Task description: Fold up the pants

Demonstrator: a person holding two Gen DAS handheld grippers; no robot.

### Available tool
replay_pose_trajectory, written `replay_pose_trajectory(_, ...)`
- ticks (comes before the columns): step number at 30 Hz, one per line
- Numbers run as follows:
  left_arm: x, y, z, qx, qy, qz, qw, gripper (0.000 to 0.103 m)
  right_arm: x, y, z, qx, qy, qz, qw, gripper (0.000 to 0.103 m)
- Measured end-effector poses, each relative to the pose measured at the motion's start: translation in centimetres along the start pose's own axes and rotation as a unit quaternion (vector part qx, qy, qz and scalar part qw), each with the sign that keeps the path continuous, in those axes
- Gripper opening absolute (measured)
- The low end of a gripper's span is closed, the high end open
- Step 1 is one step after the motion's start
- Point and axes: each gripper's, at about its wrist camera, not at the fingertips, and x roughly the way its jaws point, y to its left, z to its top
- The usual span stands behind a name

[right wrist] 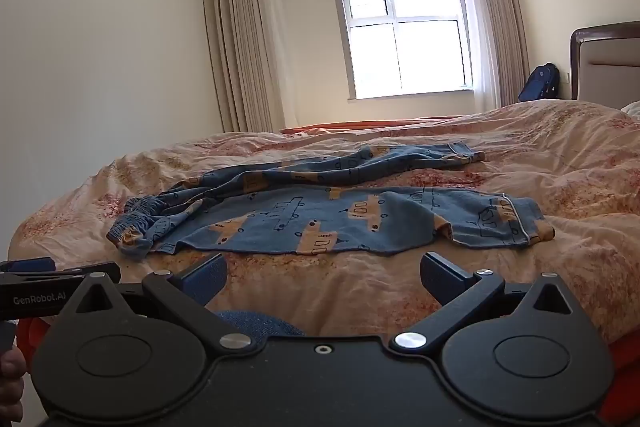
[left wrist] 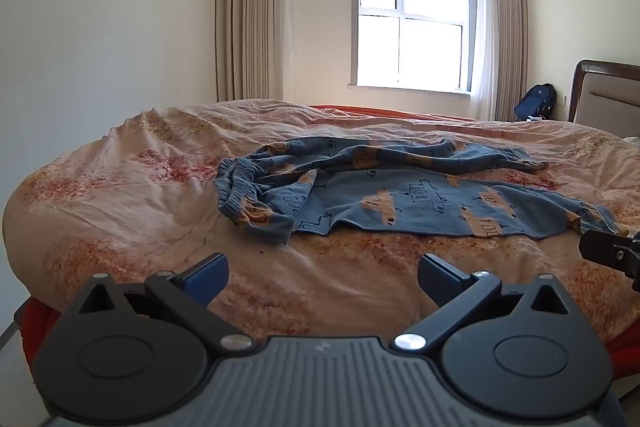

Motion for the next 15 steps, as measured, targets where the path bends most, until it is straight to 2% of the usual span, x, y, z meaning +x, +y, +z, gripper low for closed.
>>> replay_pose_trajectory(15, -0.54, 0.24, 0.13, -0.006, -0.008, 0.002, 0.9999, 0.103, -0.27, -0.49, 0.16, 0.004, -0.002, 0.001, 1.0, 0.103)
